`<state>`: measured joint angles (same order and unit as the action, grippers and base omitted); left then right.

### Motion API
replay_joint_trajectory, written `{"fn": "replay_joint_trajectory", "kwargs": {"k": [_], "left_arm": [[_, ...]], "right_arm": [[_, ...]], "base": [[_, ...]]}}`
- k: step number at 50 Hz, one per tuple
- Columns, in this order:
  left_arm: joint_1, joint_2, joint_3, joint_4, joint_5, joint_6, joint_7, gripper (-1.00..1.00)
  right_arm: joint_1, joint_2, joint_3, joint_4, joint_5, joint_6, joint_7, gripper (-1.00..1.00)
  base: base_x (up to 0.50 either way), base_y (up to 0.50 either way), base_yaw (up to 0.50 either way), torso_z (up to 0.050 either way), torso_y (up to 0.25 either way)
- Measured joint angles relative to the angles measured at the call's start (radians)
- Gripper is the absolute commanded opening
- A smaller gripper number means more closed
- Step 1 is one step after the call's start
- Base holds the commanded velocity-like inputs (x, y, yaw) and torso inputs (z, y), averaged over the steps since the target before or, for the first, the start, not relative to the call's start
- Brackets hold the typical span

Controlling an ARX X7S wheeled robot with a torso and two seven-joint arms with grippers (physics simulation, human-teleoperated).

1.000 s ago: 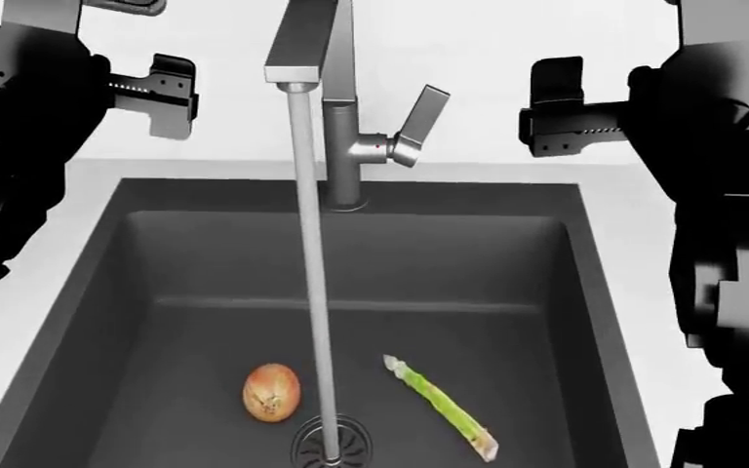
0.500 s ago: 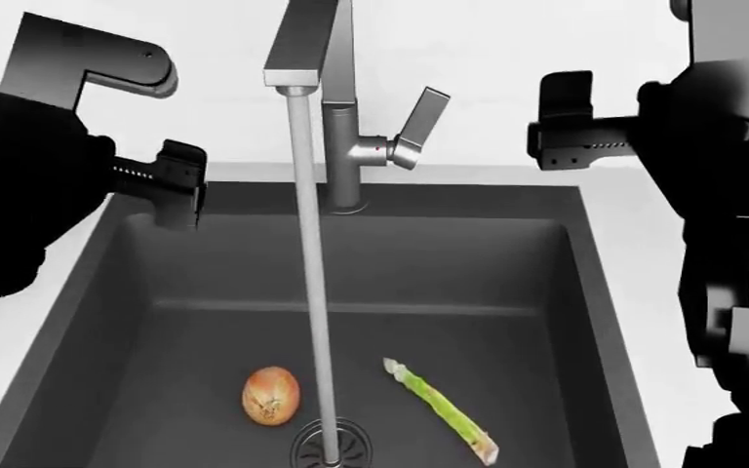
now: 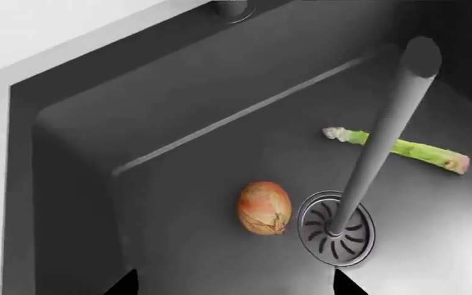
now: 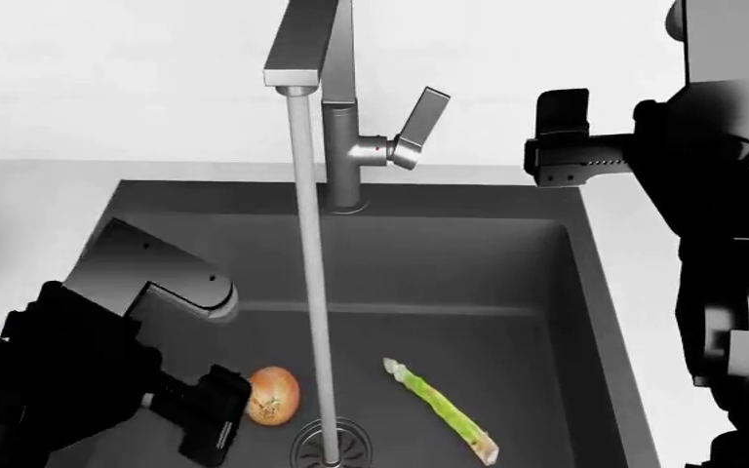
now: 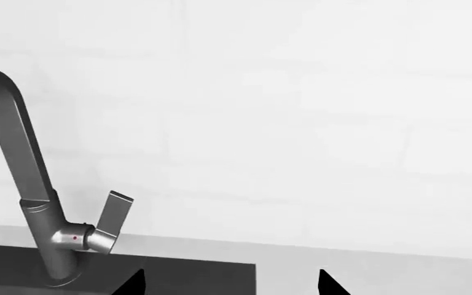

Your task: Pick the broccolis and asparaguss from the sink and place them in one bowl. Place the onion in the other bowl. Then turn off the sink faucet.

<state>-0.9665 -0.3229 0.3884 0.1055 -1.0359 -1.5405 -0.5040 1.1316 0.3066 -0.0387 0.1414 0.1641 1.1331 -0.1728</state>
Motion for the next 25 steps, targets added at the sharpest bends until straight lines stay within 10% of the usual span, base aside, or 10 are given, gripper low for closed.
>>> {"fn": "replay_joint_trajectory", "kwargs": {"k": [25], "left_arm": [[0.135, -0.007, 0.108, -0.103, -0.236, 0.032, -0.131, 1.0]], "right_arm": [[-0.038, -0.003, 0.061, -0.033, 0.037, 0.007, 0.0, 1.0]], "base": [[0.0, 0.0, 0.0, 0.0, 0.0]]}}
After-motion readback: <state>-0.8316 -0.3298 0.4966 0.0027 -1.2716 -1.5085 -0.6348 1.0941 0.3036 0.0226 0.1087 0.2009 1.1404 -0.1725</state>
